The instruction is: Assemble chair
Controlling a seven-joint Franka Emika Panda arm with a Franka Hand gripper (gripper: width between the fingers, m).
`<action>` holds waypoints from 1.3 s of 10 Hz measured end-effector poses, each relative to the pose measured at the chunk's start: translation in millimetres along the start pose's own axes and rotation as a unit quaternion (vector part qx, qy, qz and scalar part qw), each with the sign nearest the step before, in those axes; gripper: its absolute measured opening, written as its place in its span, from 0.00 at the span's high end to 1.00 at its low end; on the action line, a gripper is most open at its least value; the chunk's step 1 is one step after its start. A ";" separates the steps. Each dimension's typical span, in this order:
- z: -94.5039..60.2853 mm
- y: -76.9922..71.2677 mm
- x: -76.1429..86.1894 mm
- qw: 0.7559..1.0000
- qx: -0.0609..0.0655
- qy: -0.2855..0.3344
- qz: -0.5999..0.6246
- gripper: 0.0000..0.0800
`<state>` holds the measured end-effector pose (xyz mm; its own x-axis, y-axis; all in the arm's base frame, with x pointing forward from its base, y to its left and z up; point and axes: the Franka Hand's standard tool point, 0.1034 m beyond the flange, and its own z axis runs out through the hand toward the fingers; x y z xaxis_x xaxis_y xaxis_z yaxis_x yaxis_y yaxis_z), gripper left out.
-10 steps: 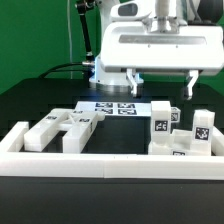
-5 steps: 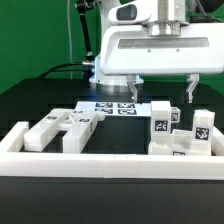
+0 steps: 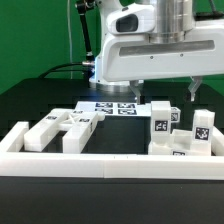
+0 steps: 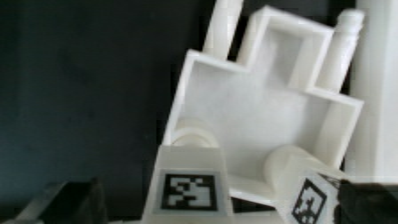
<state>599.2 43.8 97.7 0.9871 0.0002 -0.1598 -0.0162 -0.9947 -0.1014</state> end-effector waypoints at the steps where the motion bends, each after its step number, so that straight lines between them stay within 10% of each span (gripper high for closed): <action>1: 0.5 0.4 1.3 1.000 -0.001 0.005 0.000 0.19; 13: 6.7 14.4 14.0 1.000 -0.002 0.008 0.004 0.22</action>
Offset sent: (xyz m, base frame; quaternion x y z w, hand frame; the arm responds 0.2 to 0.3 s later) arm 0.0198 -0.0002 -0.0022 0.0072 -0.0045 -0.0046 1.0000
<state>611.7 30.3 87.3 0.9894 -0.0095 -0.1446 -0.0236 -0.9951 -0.0959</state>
